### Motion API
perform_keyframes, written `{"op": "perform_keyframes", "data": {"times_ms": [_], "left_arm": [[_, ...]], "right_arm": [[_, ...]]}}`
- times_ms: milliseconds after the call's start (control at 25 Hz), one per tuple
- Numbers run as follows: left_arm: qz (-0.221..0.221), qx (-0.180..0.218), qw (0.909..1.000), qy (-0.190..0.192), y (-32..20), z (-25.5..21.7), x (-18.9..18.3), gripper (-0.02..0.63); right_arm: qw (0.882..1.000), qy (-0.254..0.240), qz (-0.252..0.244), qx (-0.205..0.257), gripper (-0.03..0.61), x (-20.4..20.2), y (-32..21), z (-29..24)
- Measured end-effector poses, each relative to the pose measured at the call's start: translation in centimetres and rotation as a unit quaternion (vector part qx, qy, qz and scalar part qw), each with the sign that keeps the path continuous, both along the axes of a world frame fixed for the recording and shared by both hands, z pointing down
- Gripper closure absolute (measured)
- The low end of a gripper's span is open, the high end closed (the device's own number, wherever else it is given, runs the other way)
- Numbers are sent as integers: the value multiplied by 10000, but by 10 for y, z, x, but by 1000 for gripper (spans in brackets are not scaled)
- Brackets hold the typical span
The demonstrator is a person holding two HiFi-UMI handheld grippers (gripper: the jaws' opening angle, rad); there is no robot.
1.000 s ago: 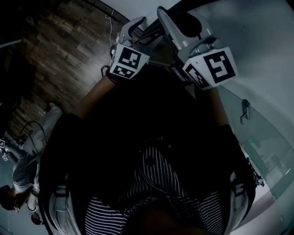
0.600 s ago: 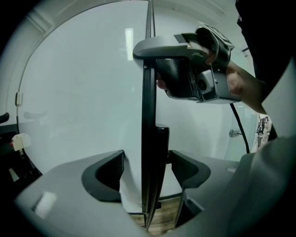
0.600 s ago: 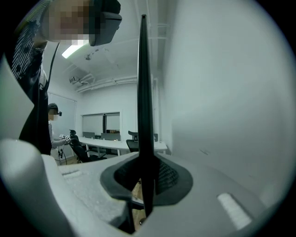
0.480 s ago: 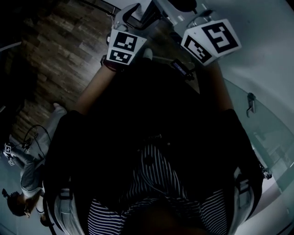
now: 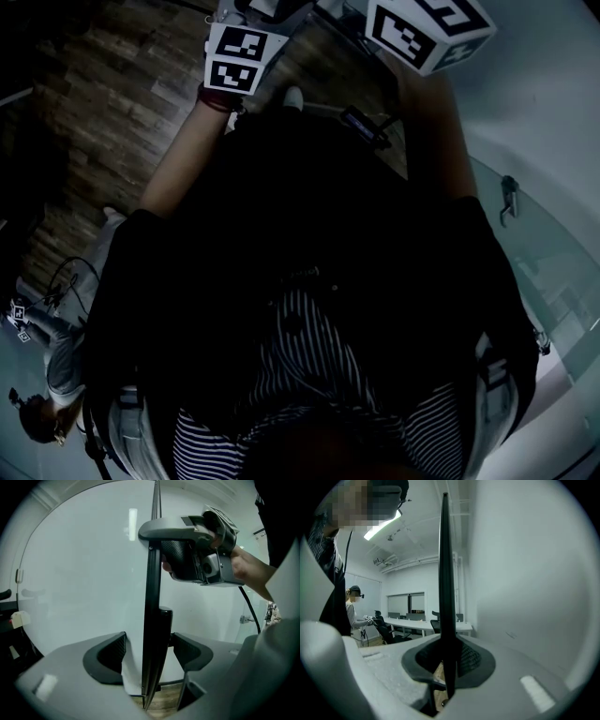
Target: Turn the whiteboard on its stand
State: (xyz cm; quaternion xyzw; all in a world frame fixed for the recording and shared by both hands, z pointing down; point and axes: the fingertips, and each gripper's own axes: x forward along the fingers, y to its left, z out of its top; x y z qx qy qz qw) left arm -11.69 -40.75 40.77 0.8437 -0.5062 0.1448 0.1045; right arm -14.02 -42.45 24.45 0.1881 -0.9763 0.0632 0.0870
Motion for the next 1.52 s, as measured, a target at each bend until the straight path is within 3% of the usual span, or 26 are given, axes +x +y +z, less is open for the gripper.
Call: {"op": "perform_keyframes", "data": {"times_ms": [480, 680, 1280, 1520], "left_arm": [[255, -122, 9996, 68, 43, -6, 28, 296], [456, -252, 9981, 315, 49, -6, 44, 304], [1215, -207, 9918, 330, 53, -9, 121, 330], [1325, -196, 9908, 178, 55, -8, 118, 325]], "right_arm": [[9999, 56, -124, 102, 517, 28, 44, -5], [9999, 126, 93, 19, 517, 48, 49, -2], [9976, 128, 678, 93, 509, 128, 47, -7], [9944, 20, 1023, 268, 502, 125, 45, -11]]}}
